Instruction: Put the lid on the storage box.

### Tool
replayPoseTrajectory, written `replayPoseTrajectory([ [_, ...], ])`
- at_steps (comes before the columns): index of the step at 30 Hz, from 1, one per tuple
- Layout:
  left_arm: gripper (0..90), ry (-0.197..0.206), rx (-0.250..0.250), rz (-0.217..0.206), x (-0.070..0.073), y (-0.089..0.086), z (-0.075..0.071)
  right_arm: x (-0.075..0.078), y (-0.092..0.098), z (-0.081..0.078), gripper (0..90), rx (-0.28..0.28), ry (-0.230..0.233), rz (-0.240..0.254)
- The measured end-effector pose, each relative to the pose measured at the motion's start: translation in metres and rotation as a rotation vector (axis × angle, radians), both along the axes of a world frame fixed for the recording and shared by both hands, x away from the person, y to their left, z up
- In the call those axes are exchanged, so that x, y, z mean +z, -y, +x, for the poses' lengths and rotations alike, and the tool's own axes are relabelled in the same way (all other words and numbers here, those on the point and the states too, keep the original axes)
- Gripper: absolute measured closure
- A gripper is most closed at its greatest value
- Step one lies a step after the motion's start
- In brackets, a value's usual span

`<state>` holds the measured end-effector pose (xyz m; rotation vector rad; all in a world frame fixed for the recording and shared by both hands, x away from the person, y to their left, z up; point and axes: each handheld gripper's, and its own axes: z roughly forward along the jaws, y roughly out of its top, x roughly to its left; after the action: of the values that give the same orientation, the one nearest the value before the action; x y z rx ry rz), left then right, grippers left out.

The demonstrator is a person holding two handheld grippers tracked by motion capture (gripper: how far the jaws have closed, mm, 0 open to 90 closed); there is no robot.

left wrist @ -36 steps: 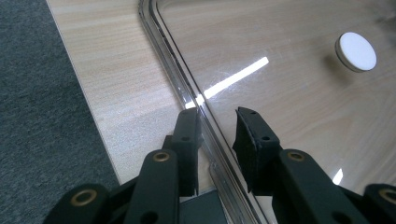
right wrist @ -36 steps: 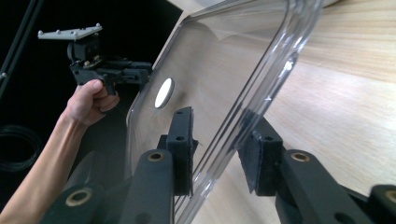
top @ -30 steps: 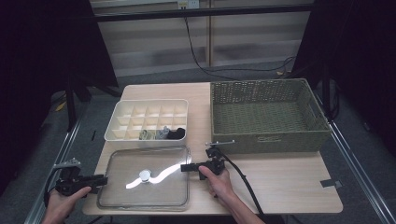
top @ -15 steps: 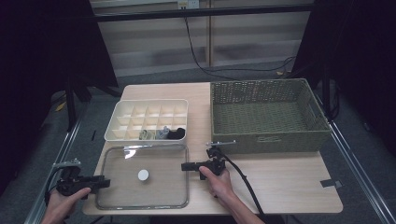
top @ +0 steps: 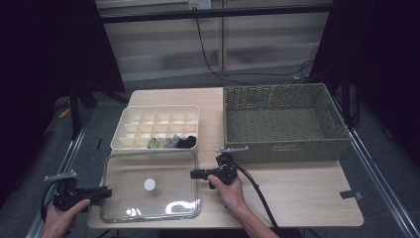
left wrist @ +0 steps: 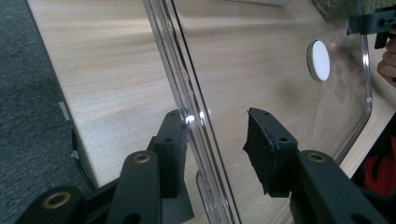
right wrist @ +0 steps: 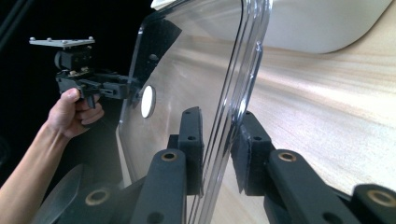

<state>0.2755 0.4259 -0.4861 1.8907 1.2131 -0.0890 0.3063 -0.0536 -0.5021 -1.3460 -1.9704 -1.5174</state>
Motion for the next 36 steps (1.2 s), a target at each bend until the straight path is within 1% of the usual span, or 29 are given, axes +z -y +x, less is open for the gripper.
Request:
replayPoseTrajectory([
  [2, 59.1, 0.012, 0.006, 0.013, 0.002, 0.001, 0.0, 0.001, 0.0, 0.0, 73.8, -0.007, 0.006, -0.011],
  [3, 59.4, 0.012, 0.006, 0.013, 0.002, 0.001, 0.0, 0.001, 0.0, 0.0, 73.5, -0.013, 0.016, -0.016],
  [4, 59.9, 0.021, 0.007, 0.014, 0.004, 0.003, 0.002, 0.002, 0.0, 0.0, 73.2, -0.019, 0.018, -0.018],
  [7, 60.7, 0.029, 0.008, 0.014, 0.006, 0.006, 0.004, 0.008, 0.001, 0.0, 72.7, -0.034, 0.03, -0.04],
  [9, 61.3, 0.036, 0.011, 0.014, 0.008, 0.007, 0.005, 0.009, 0.002, 0.0, 72.4, -0.039, 0.035, -0.044],
  [10, 63.0, 0.053, 0.017, -0.014, 0.01, 0.007, 0.006, 0.013, 0.003, 0.001, 72.2, -0.046, 0.048, -0.053],
  [11, 64.6, 0.053, 0.017, -0.014, 0.01, 0.007, 0.006, 0.013, 0.003, 0.001, 72.2, -0.046, 0.048, -0.053],
  [12, 65.1, 0.063, 0.014, -0.008, 0.012, 0.008, 0.007, 0.016, 0.005, 0.003, 72.7, -0.047, 0.05, -0.041],
  [13, 64.9, 0.063, 0.014, -0.008, 0.012, 0.008, 0.007, 0.016, 0.005, 0.003, 72.7, -0.047, 0.05, -0.041],
  [14, 64.9, 0.063, 0.023, -0.005, 0.013, 0.009, 0.008, 0.019, 0.005, 0.003, 72.6, -0.053, 0.063, -0.056],
  [17, 65.6, 0.067, 0.02, -0.01, 0.014, 0.009, 0.009, 0.021, 0.006, 0.003, 72.7, -0.054, 0.064, -0.055],
  [20, 65.6, 0.073, 0.018, 0.015, 0.017, 0.011, 0.012, 0.023, 0.005, 0.005, 72.6, -0.06, 0.072, -0.068],
  [21, 65.7, 0.07, 0.027, 0.013, 0.018, 0.012, 0.013, 0.024, 0.005, 0.006, 72.5, -0.061, 0.07, -0.074],
  [22, 66.0, 0.077, 0.032, 0.033, 0.021, 0.014, 0.015, 0.027, 0.004, 0.008, 72.5, -0.066, 0.079, -0.079],
  [24, 66.0, 0.081, 0.033, 0.036, 0.022, 0.014, 0.015, 0.029, 0.004, 0.009, 72.5, -0.07, 0.086, -0.084],
  [25, 66.4, 0.089, 0.035, 0.044, 0.025, 0.016, 0.017, 0.032, 0.004, 0.01, 72.6, -0.075, 0.092, -0.09],
  [26, 66.6, 0.089, 0.035, 0.044, 0.025, 0.016, 0.017, 0.033, 0.005, 0.011, 72.6, -0.077, 0.092, -0.094],
  [28, 66.9, 0.104, 0.034, 0.047, 0.027, 0.018, 0.019, 0.036, 0.005, 0.013, 72.6, -0.08, 0.103, -0.102],
  [30, 67.5, 0.106, 0.036, 0.049, 0.027, 0.018, 0.02, 0.039, 0.005, 0.014, 72.6, -0.082, 0.111, -0.111],
  [31, 67.9, 0.112, 0.036, 0.042, 0.028, 0.018, 0.021, 0.041, 0.005, 0.015, 72.5, -0.085, 0.113, -0.113],
  [34, 68.6, 0.115, 0.044, 0.04, 0.029, 0.019, 0.021, 0.042, 0.005, 0.017, 72.4, -0.087, 0.117, -0.119],
  [35, 68.8, 0.116, 0.042, 0.05, 0.03, 0.019, 0.023, 0.043, 0.005, 0.017, 72.4, -0.09, 0.115, -0.121],
  [36, 69.0, 0.121, 0.042, 0.05, 0.031, 0.02, 0.023, 0.044, 0.005, 0.018, 72.4, -0.089, 0.117, -0.123],
])
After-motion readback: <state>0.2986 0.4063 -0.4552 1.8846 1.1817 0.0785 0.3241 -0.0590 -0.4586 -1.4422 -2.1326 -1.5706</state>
